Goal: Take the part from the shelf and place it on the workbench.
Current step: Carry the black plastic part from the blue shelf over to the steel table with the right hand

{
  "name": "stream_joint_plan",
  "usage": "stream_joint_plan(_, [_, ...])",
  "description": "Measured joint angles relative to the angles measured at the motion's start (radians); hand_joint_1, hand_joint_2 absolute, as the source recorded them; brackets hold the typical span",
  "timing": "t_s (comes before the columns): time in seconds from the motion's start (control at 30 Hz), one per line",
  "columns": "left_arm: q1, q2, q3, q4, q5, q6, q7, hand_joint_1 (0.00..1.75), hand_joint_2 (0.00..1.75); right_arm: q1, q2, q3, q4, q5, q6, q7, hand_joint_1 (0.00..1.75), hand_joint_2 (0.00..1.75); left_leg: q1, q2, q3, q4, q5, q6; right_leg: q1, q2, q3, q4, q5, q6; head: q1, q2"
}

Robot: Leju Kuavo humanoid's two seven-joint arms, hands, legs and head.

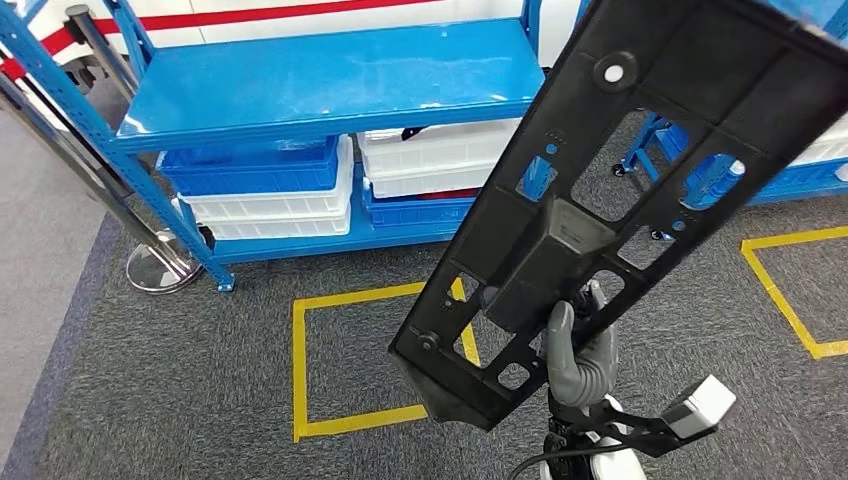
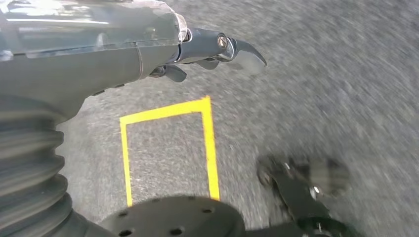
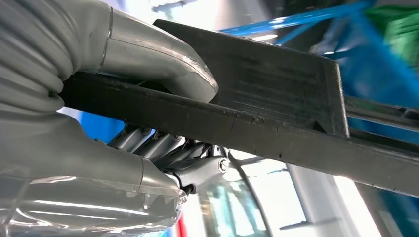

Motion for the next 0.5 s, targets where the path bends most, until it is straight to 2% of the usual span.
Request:
stream_joint_plan(0.03, [0.0,0.003,0.0,0.0,0.0,-0.002,-0.003,0.0,1.75,0.0,-0.001,0.006,-0.022,0.007,0.003,-0.004,1.75,1.75,0.002,-0.022,-0.024,0.059,-0.035,-0.003,0.0,0.01,-0.004,0.0,0.003,-0.005,0.0,0.0])
stream_joint_plan(0.07, [-0.001,0.005,0.0,0.0,0.001,-0.003,-0.005,0.0,1.75,0.0,-0.001,0.012,-0.041,0.014,0.007,-0.009,1.75,1.75,0.003,-0.034,-0.053,0.126,-0.069,-0.006,0.0,0.02,-0.007,0.0,0.006,-0.008,0.0,0.0])
stream_joint_plan(0.1, [-0.002,0.007,0.0,0.0,0.001,-0.005,-0.008,0.0,1.75,0.0,-0.002,0.019,-0.059,0.02,0.011,-0.016,1.75,1.75,0.004,-0.039,-0.077,0.184,-0.09,-0.007,0.0,0.032,-0.011,0.001,0.009,-0.01,0.0,0.0])
stream_joint_plan(0.13, [-0.003,0.008,0.0,0.0,0.001,-0.006,-0.01,0.0,1.75,-0.001,-0.003,0.024,-0.075,0.026,0.016,-0.022,1.75,1.75,0.004,-0.041,-0.088,0.212,-0.092,-0.008,0.0,0.044,-0.013,0.002,0.012,-0.01,0.0,0.0])
stream_joint_plan(0.17, [-0.005,0.009,0.0,0.0,0.001,-0.008,-0.011,0.0,1.75,-0.004,-0.004,0.03,-0.089,0.031,0.02,-0.027,1.75,1.75,0.004,-0.042,-0.082,0.204,-0.074,-0.007,0.001,0.056,-0.015,0.002,0.014,-0.009,0.0,0.0])
stream_joint_plan(0.2, [-0.006,0.01,0.0,0.0,0.0,-0.01,-0.011,0.0,1.75,-0.008,-0.005,0.036,-0.104,0.034,0.025,-0.03,1.75,1.75,0.005,-0.047,-0.059,0.158,-0.041,-0.004,0.001,0.07,-0.015,0.004,0.017,-0.007,0.0,0.0])
stream_joint_plan(0.27, [-0.006,0.013,0.0,0.0,0.0,-0.012,-0.011,0.0,1.75,-0.02,-0.006,0.045,-0.13,0.039,0.031,-0.032,1.75,1.75,0.006,-0.083,0.006,0.022,0.024,0.005,0.001,0.095,-0.018,0.007,0.022,0.0,0.0,0.0])
stream_joint_plan(0.3, [-0.005,0.013,0.0,0.0,0.0,-0.013,-0.011,0.0,1.75,-0.028,-0.006,0.049,-0.142,0.04,0.033,-0.032,1.75,1.75,0.006,-0.103,0.028,-0.03,0.04,0.009,0.001,0.105,-0.022,0.009,0.025,0.005,0.0,0.0])
stream_joint_plan(0.33, [-0.005,0.014,0.0,0.0,0.0,-0.014,-0.011,0.0,1.75,-0.035,-0.006,0.052,-0.154,0.041,0.035,-0.032,1.75,1.75,0.005,-0.117,0.036,-0.056,0.044,0.013,0.0,0.114,-0.027,0.01,0.03,0.012,0.0,0.0])
stream_joint_plan(0.37, [-0.007,0.015,0.0,0.0,-0.002,-0.015,-0.012,0.0,1.75,-0.04,-0.006,0.055,-0.165,0.044,0.036,-0.032,1.75,1.75,0.004,-0.12,0.036,-0.063,0.044,0.016,-0.001,0.123,-0.032,0.009,0.036,0.02,0.0,0.0])
stream_joint_plan(0.4, [-0.008,0.014,0.0,0.0,-0.003,-0.017,-0.012,0.0,1.75,-0.044,-0.006,0.057,-0.177,0.049,0.038,-0.031,1.75,1.75,0.004,-0.112,0.035,-0.067,0.048,0.02,-0.002,0.131,-0.037,0.007,0.042,0.028,0.001,0.0])
stream_joint_plan(0.43, [-0.01,0.014,-0.001,0.0,-0.005,-0.019,-0.013,0.0,1.75,-0.047,-0.007,0.058,-0.188,0.054,0.038,-0.031,1.75,1.75,0.005,-0.101,0.034,-0.071,0.054,0.025,-0.002,0.13,-0.041,0.009,0.043,0.034,0.001,0.0])
stream_joint_plan(0.47, [-0.011,0.013,-0.001,0.0,-0.007,-0.02,-0.014,0.0,1.75,-0.051,-0.007,0.059,-0.197,0.06,0.037,-0.03,1.75,1.75,0.007,-0.089,0.034,-0.075,0.061,0.031,-0.001,0.116,-0.048,0.022,0.032,0.039,0.003,0.0])
stream_joint_plan(0.5, [-0.01,0.013,-0.002,0.0,-0.008,-0.022,-0.015,0.0,1.75,-0.056,-0.008,0.059,-0.205,0.065,0.035,-0.03,1.75,1.75,0.009,-0.076,0.032,-0.08,0.068,0.036,0.001,0.095,-0.063,0.054,0.007,0.043,0.006,0.0])
